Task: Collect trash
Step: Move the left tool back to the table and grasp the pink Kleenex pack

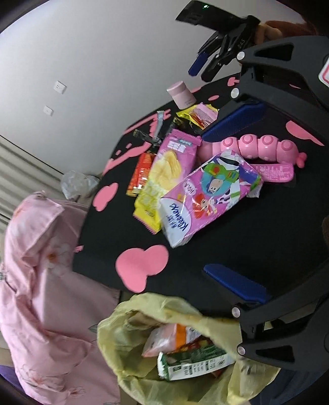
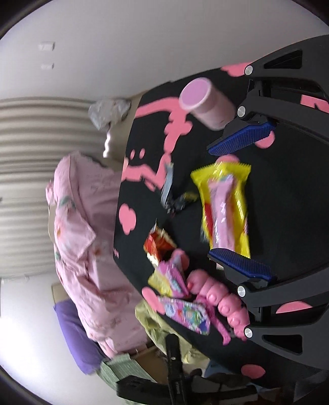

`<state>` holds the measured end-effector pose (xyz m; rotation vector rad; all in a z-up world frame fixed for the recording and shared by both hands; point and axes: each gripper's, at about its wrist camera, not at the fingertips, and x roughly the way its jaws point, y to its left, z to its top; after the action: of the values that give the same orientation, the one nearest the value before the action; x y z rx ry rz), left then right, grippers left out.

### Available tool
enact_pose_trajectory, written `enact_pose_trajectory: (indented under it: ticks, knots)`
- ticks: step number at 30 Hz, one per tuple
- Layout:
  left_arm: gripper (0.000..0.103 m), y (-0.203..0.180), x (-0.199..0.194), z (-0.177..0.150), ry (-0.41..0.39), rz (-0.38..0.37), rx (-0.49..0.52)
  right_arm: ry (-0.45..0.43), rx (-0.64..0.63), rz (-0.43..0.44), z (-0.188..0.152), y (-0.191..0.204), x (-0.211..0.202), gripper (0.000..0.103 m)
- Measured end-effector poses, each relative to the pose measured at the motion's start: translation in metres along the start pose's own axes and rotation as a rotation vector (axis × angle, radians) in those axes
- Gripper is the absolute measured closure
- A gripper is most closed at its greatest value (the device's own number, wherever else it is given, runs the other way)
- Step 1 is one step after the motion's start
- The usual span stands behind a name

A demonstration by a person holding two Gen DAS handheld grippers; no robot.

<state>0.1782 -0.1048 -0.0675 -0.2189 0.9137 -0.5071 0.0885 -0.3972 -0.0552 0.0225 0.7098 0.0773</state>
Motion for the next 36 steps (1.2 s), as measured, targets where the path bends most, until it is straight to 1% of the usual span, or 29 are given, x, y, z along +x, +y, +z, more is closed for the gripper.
enact_pose_trajectory:
  ticks: [3,5,7,8,10,12,13,15,17,18,22,24,26,29,31,33,36]
  knots:
    - [0.011,-0.007,0.013,0.006,0.011,0.018,-0.009,0.003,0.028,-0.021,-0.01,-0.003,-0.001,0.031]
    - [0.011,-0.01,0.024,0.012,0.012,0.072,-0.009,0.013,0.044,-0.016,-0.016,-0.003,0.001,0.031]
    - [0.011,-0.011,0.038,0.016,0.038,0.116,-0.021,0.033,0.051,-0.005,-0.019,0.001,0.003,0.031]
    - [0.012,-0.011,0.042,0.018,0.049,0.121,-0.025,0.043,0.042,0.005,-0.022,0.004,0.004,0.031]
    - [0.018,-0.01,0.046,0.018,0.057,0.137,-0.018,0.046,0.01,0.005,-0.024,0.011,0.004,0.031]
    - [0.029,-0.01,0.047,0.015,0.066,0.165,0.002,0.046,-0.021,0.005,-0.027,0.017,0.003,0.031]
    - [0.033,-0.009,0.044,0.013,0.065,0.172,0.012,0.046,-0.033,0.013,-0.028,0.021,0.002,0.031]
    - [0.047,-0.005,0.038,0.009,0.076,0.163,0.007,0.044,-0.044,0.025,-0.028,0.026,0.003,0.031]
    - [0.055,0.0,0.03,0.006,0.086,0.136,0.008,0.041,-0.053,0.019,-0.028,0.032,0.005,0.031]
    - [0.058,0.003,0.025,0.002,0.088,0.126,0.015,0.04,-0.056,0.017,-0.028,0.033,0.006,0.031]
    - [0.059,0.01,0.011,-0.011,0.093,0.127,0.034,0.036,-0.054,0.023,-0.024,0.04,0.01,0.031]
    - [0.059,0.011,0.007,-0.02,0.116,0.138,0.063,0.03,-0.064,0.019,-0.019,0.045,0.014,0.031]
    - [0.059,0.009,0.003,-0.026,0.122,0.151,0.089,0.033,-0.076,0.01,-0.015,0.048,0.019,0.031]
    - [0.059,0.007,-0.003,-0.032,0.118,0.142,0.096,0.04,-0.11,0.032,-0.01,0.06,0.027,0.031]
    - [0.059,0.008,-0.008,-0.032,0.109,0.127,0.08,0.054,-0.177,0.0,-0.012,0.071,0.036,0.031]
    - [0.058,0.011,-0.013,-0.031,0.097,0.115,0.054,0.079,-0.258,-0.064,-0.02,0.078,0.043,0.031]
    - [0.058,0.015,-0.018,-0.029,0.084,0.102,0.032,0.103,-0.287,-0.133,-0.031,0.069,0.041,0.031]
